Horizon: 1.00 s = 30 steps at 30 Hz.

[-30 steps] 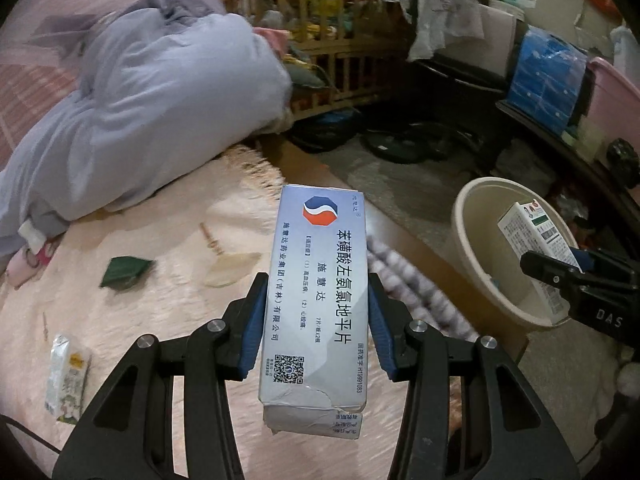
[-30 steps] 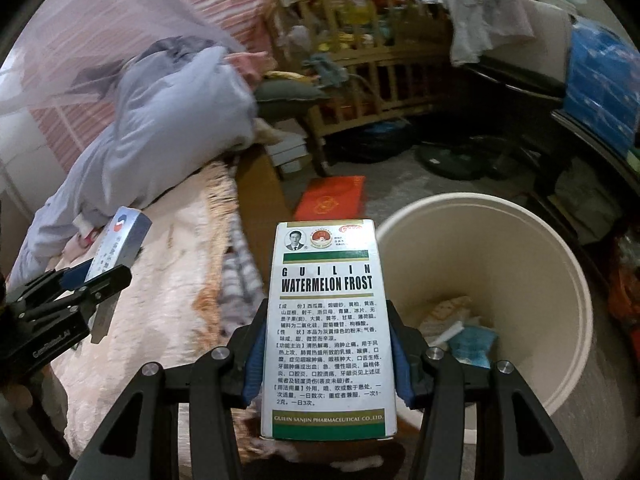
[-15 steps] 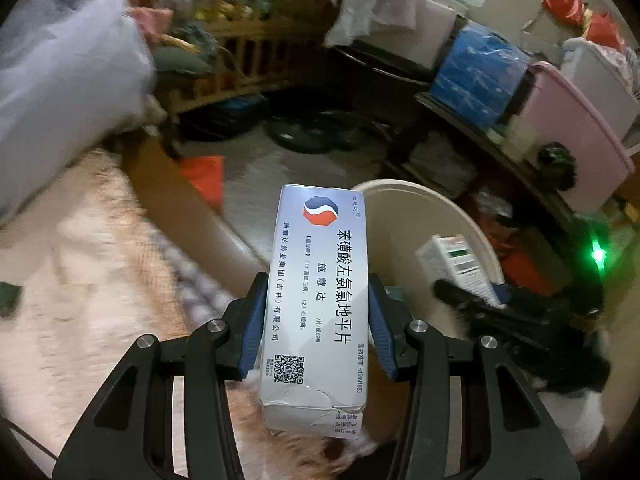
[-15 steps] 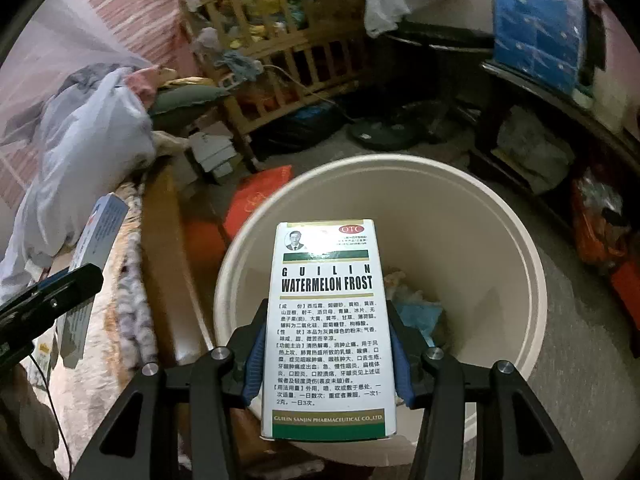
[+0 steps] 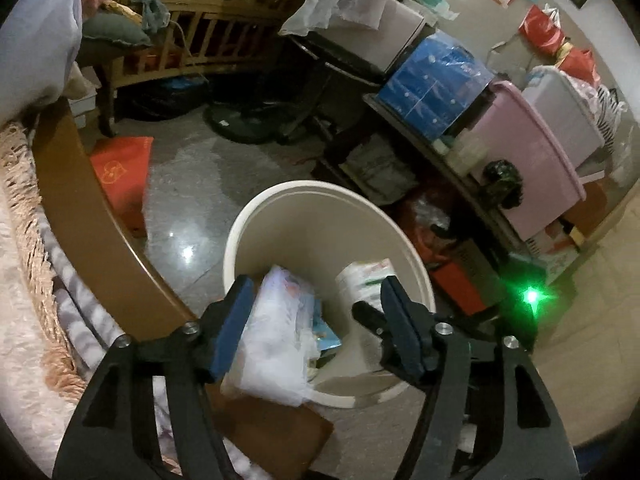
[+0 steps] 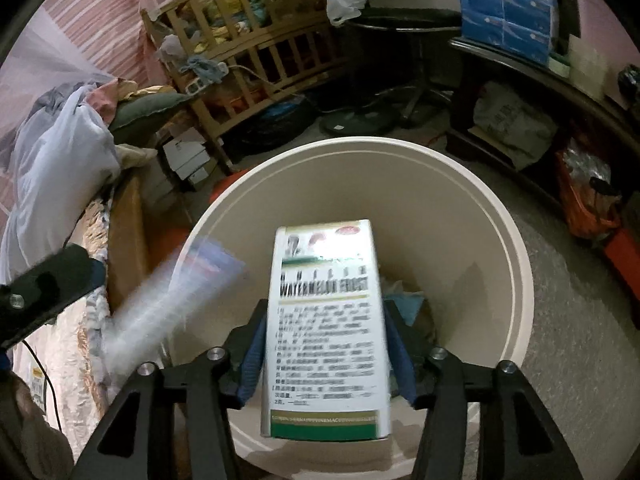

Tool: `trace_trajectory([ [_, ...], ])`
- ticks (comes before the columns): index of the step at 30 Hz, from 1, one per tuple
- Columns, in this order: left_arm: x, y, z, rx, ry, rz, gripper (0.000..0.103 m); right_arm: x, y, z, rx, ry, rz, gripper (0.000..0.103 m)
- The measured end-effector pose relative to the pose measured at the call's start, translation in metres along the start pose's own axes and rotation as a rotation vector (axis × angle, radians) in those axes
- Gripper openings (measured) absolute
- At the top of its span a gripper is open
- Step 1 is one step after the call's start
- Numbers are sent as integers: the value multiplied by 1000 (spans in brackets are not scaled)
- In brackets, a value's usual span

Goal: Collect trash
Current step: 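Carry both medicine boxes to the bucket and open both tools to drop them, then move both open tools away from the bucket toward the bed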

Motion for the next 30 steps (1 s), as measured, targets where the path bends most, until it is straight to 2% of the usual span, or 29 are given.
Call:
trace_trajectory([
  [2,-5,2,-1,0,0,11,66,-1,3,0,-8,-4,1,62],
  [5,-17,11,-5,4,-9,55,66,-2,5,-1,-7,0,8,62],
  [13,-59,51,-27,-2,-47,256,66,-4,27,-9,-32,7,54,62],
  [22,-116,108,-65,-64,-77,472,66,-21,99,-16,-138,-9,158,63],
  [30,-167,143,-93,-105,-119,587,66,-23,168,-35,-266,11,231,65],
])
Point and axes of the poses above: each gripper's, at about its wrist camera, not at the fingertips, and x roughly the way its jaws point, y to its left, z to its top, the point moved 2 cm from there along x, roughly the way its jaws point, and after that the axes turned 1 degree about x, right-handed, at the moved point
